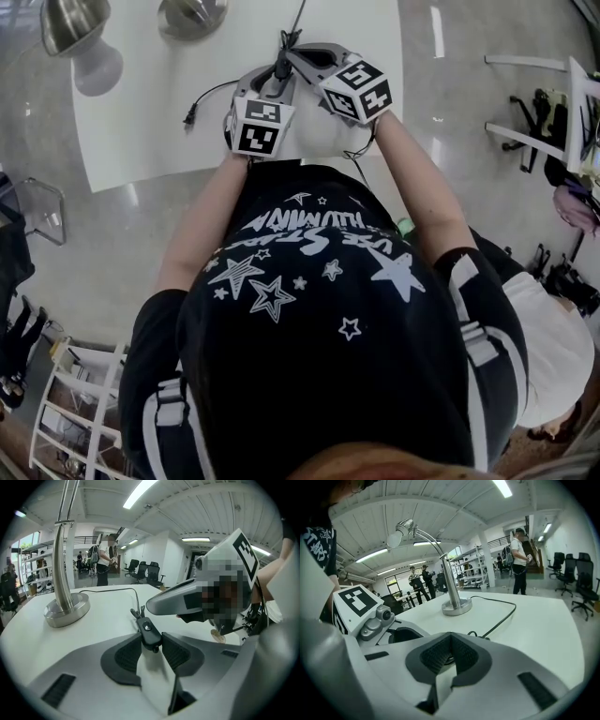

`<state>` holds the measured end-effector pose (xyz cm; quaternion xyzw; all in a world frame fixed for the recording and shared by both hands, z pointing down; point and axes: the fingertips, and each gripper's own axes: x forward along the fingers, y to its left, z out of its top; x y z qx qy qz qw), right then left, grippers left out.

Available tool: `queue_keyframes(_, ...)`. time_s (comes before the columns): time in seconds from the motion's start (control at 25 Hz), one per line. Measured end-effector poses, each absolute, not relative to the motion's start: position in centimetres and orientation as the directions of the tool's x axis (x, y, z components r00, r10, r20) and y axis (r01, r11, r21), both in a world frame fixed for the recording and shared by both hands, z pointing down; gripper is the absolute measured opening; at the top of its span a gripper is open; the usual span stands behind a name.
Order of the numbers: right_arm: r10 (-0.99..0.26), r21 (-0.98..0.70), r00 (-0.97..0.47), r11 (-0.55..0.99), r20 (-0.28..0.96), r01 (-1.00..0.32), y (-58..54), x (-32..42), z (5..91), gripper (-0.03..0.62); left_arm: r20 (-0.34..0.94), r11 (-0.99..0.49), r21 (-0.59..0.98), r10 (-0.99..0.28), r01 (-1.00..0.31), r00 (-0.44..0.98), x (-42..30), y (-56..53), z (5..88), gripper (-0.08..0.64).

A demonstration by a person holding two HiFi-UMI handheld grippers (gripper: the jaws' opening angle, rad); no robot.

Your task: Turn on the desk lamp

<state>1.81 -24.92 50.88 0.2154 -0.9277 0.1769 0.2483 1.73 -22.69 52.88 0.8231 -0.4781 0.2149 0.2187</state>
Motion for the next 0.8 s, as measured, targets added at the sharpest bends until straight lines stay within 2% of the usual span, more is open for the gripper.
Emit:
queue_keyframes(0.28, -0.224, -0.254, -0.783, 0.863, 0.580, -0.436, -24.6, 0.6, 52.0, 0.006, 0.562, -0.457, 0.142, -0.693, -0.878, 0.451, 1.7, -22.6, 53.2, 0.153)
queue_keyframes(0.52, -0.201, -0.284, -0.768, 0.849, 0.608, -0.446, -24.6, 0.7, 52.5, 0.006, 0.573, -0.464, 0.126, -0.687, -0.877, 0.446, 1.7, -22.6, 53.2, 0.153)
queue_keyframes(0.8, -0.205, -0.245, -0.740, 0.858, 0.640, -0.450, -24.9, 1.0, 52.8, 0.006, 0.576, -0.463, 0.120, -0.688, -0.878, 0.441, 1.8, -22.6, 53.3, 0.153)
